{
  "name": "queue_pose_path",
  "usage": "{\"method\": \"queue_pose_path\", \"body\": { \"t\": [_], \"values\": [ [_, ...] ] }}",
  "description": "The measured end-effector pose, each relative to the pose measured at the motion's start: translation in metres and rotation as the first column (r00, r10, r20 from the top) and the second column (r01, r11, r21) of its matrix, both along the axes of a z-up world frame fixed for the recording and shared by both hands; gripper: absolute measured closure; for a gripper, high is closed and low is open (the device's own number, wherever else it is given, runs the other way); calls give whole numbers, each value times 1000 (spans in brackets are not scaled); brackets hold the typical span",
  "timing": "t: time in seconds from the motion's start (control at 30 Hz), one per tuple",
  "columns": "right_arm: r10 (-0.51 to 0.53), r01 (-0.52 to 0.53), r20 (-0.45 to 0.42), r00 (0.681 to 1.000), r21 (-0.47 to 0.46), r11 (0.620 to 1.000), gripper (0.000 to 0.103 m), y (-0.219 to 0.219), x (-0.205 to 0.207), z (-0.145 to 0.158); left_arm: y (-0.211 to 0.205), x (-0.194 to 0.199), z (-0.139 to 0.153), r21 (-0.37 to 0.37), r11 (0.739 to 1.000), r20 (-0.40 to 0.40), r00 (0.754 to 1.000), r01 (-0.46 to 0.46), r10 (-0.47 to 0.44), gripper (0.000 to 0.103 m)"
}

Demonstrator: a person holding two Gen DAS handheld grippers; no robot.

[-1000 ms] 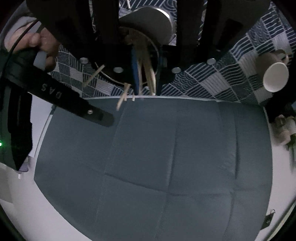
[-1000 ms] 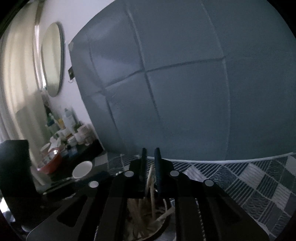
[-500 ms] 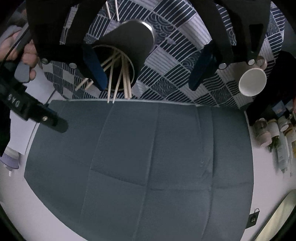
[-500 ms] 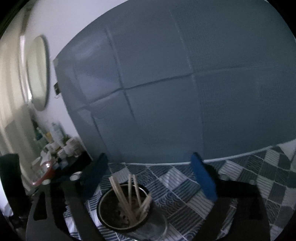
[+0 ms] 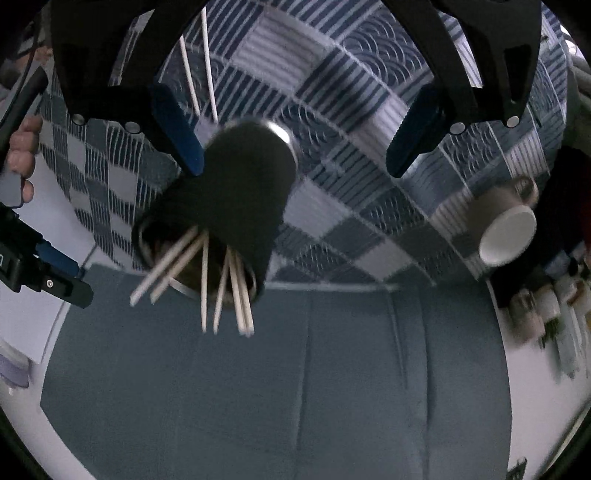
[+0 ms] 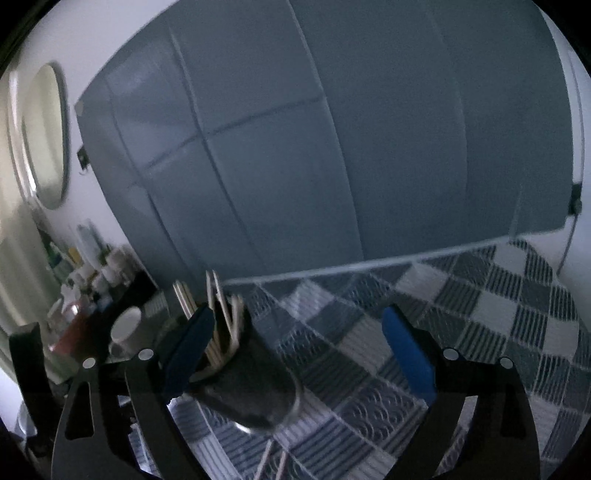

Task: Organize utensils
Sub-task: 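Lower both tools to the last sticks and close on one each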

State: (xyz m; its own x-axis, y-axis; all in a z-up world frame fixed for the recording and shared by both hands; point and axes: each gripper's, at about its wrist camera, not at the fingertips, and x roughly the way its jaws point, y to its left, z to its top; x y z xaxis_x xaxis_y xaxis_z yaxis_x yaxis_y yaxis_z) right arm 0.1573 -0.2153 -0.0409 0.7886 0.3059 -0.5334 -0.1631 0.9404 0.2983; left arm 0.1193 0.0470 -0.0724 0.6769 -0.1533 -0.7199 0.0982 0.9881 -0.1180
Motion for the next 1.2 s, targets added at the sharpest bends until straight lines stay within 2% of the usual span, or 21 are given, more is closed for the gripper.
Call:
{"method": "queue_pose_path", "body": {
  "t": [0.13,0.33,0.53,0.7,0.9,1.03,1.13,1.2],
  "values": [
    [-1,1,-78,997,-8,1000,15,-4,-10,-26,-6,-12,-26,20,1000,-80,997,4,-3,6],
    [-4,-19,-216,976,-104,994,15,1,-19,-68,-25,-32,-59,48,997,-179,982,66,-56,6],
    [-10,-82,-412,911,-205,975,16,12,-21,-114,-47,-45,-83,73,988,-248,962,138,-116,6],
    [21,-146,-508,861,-208,967,16,26,-25,-137,-66,-52,-93,98,972,-283,942,215,-180,6],
    [56,-215,-550,833,-230,949,16,48,-27,-144,-72,-55,-105,109,967,-334,925,230,-182,6],
    [27,-195,-549,835,-251,948,16,55,-29,-145,-74,-55,-110,137,960,-352,918,242,-181,6],
    [33,-205,-579,815,-235,950,16,57,-27,-149,-77,-55,-111,171,948,-367,911,268,-191,6],
    [24,-210,-573,819,-261,942,16,60,-28,-150,-78,-54,-111,170,947,-378,905,274,-195,6]
  ]
}}
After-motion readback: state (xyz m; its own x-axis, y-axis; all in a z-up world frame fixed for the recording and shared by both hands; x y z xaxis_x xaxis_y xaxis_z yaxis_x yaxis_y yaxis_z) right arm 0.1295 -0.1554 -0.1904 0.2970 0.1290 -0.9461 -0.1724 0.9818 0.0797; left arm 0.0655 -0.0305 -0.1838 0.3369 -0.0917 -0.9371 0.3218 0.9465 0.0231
